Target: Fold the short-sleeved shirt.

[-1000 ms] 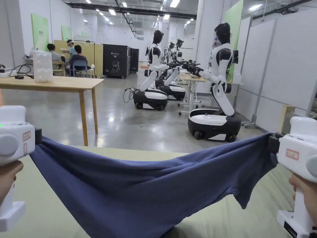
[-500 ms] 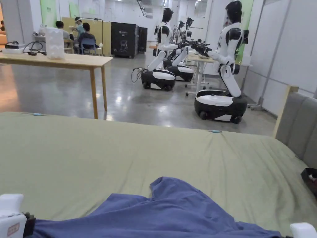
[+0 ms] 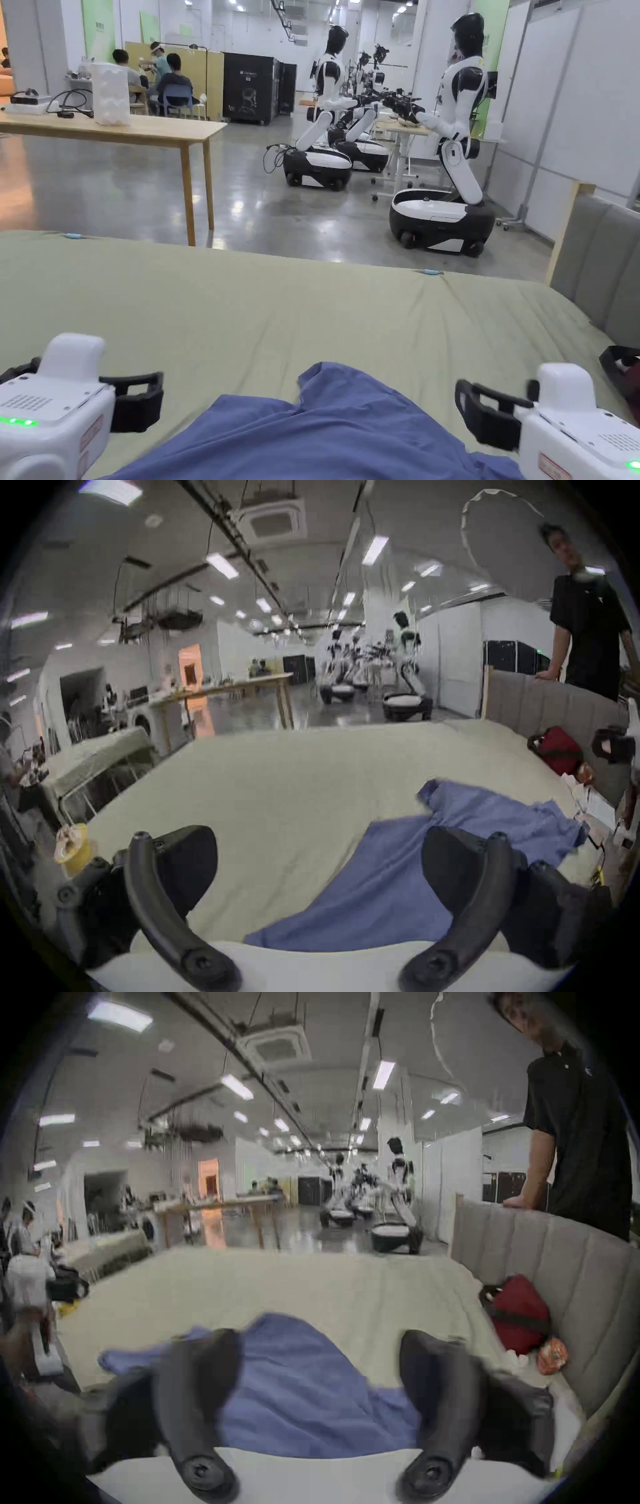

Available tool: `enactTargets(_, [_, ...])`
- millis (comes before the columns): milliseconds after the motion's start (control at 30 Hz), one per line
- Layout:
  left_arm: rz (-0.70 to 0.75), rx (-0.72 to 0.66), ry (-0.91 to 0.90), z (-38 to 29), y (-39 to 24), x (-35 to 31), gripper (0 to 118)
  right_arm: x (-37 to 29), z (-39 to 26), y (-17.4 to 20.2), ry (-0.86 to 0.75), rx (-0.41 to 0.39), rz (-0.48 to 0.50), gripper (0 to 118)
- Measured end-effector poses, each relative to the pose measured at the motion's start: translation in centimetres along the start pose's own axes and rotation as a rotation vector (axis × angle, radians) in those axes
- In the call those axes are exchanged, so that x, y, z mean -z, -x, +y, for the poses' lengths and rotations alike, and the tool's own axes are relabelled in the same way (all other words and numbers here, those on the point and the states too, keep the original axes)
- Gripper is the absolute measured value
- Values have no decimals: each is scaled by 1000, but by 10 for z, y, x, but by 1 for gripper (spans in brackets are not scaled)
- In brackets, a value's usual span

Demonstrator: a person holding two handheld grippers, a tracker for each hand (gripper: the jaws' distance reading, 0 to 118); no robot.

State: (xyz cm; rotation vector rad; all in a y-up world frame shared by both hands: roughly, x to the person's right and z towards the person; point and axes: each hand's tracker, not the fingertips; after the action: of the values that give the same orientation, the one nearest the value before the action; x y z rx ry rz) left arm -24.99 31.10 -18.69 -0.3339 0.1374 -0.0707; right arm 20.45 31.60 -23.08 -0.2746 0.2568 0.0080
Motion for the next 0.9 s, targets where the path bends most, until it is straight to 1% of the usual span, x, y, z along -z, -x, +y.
enactTargets(33, [-4,-6,13,3,-4,0,92,3,3,8,-17,11,-8,35])
enactTargets(67, [-2,-9,21,5,-7,0,80,7,6,16,-18,5,-32,17])
enactTargets(100, [4,-12,33,5,-9,2,67,13,5,22,-13,-5,-88,6])
enactTargets(133, [2,-9,62,-1,-6,7,7,16,4,23,-11,6,-42,0])
enactTargets(167, [12,-8,66,-6,-3,7,0,20,4,26,8,30,22,0])
enactTargets(200, [-34,-19,87,-10,2,7,0,21,3,29,13,25,15,0])
enactTargets(233, [-33,-33,105,-15,10,6,0,26,0,32,10,14,7,0])
enactTargets(300, [1,-48,148,-27,32,6,0,30,-4,34,17,-16,22,1])
enactTargets(400, [36,-131,232,-47,78,7,0,30,-9,42,45,-31,49,0])
enactTargets(433, [31,-168,264,-55,91,8,11,34,-12,43,53,-32,53,0])
enactTargets(467, [40,-192,295,-64,101,9,37,39,-16,44,66,-29,62,0])
enactTargets(500, [51,-192,328,-72,107,11,87,49,-24,43,79,-27,75,0])
enactTargets(533, [64,-189,377,-81,115,17,118,55,-29,44,95,-24,81,1])
enactTargets(567, [103,-203,322,-91,121,15,115,61,-32,46,107,-24,85,0])
enactTargets(600, [80,-182,351,-93,123,22,116,65,-35,48,118,-25,89,1])
enactTargets(633, [85,-202,414,-101,124,30,116,63,-33,55,128,-25,94,0])
enactTargets(700, [53,-232,447,-123,138,58,116,71,-38,60,151,-28,101,1])
enactTargets(767, [37,-255,491,-138,140,82,109,77,-42,65,170,-37,108,1])
enactTargets(800, [34,-260,500,-146,126,81,103,79,-43,66,177,-42,110,0])
enactTargets(867, [27,-268,529,-158,121,97,80,84,-45,66,190,-53,109,0])
enactTargets(900, [32,-267,554,-163,119,105,66,84,-41,67,198,-55,110,0])
